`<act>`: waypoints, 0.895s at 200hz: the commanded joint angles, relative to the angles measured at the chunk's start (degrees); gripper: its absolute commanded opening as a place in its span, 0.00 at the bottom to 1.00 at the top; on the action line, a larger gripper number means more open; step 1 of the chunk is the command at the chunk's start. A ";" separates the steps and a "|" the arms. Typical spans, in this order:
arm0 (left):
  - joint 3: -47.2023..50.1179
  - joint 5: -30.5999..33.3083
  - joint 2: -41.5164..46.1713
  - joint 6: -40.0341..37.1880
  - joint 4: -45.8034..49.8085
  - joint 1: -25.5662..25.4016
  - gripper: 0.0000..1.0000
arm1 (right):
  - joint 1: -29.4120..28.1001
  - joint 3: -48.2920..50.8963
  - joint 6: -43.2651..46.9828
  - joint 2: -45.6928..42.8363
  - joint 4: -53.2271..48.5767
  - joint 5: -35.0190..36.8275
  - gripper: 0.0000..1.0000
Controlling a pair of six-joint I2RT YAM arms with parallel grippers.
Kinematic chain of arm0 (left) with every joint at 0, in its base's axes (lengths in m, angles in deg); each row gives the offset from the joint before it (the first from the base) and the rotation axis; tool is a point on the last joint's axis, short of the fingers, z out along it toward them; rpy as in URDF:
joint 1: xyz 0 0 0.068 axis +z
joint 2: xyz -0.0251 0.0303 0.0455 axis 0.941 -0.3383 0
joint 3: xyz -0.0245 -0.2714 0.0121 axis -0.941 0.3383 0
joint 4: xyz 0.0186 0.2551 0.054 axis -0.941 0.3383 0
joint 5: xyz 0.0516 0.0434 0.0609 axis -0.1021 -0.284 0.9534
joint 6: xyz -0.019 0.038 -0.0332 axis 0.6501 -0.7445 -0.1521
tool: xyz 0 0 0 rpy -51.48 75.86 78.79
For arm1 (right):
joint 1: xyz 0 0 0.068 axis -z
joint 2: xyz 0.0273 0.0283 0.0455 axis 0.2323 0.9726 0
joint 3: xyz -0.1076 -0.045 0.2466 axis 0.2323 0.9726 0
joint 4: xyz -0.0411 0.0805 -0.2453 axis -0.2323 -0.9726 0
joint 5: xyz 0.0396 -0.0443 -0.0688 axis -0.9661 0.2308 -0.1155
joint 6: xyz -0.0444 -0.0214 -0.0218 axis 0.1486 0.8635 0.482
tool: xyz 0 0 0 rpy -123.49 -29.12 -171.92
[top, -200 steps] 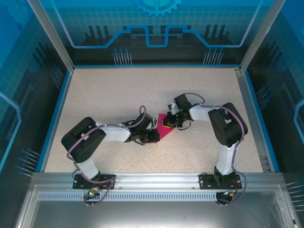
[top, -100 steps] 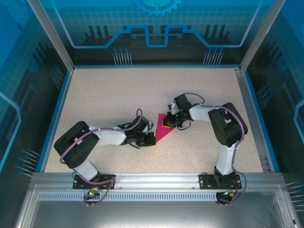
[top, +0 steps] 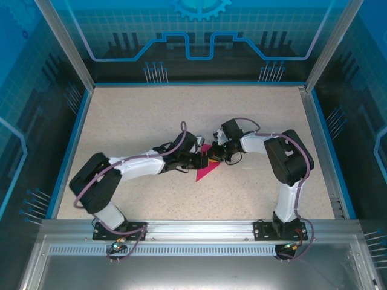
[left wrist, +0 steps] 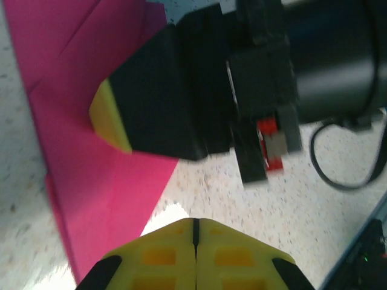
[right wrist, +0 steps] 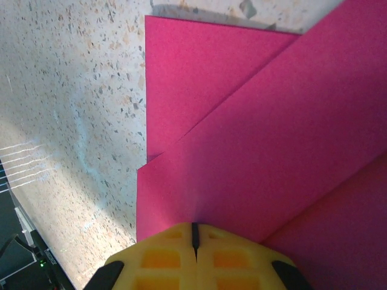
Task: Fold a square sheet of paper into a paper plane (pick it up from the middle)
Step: Fourth fold the wing at the center of the table.
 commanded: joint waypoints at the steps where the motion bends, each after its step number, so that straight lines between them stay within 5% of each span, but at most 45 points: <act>1: -0.80 1.24 -5.11 -0.76 -0.20 0.00 0.07 | -0.49 2.66 -0.35 5.64 -4.57 8.61 0.00; 108: 2.71 2.18 -10.13 2.22 -6.74 1.77 0.05 | 0.04 3.30 0.01 4.54 -4.81 8.38 0.00; 179: 6.34 -5.92 -8.76 -2.93 -1.89 2.13 0.05 | 0.03 2.41 -0.17 5.15 -7.69 9.99 0.00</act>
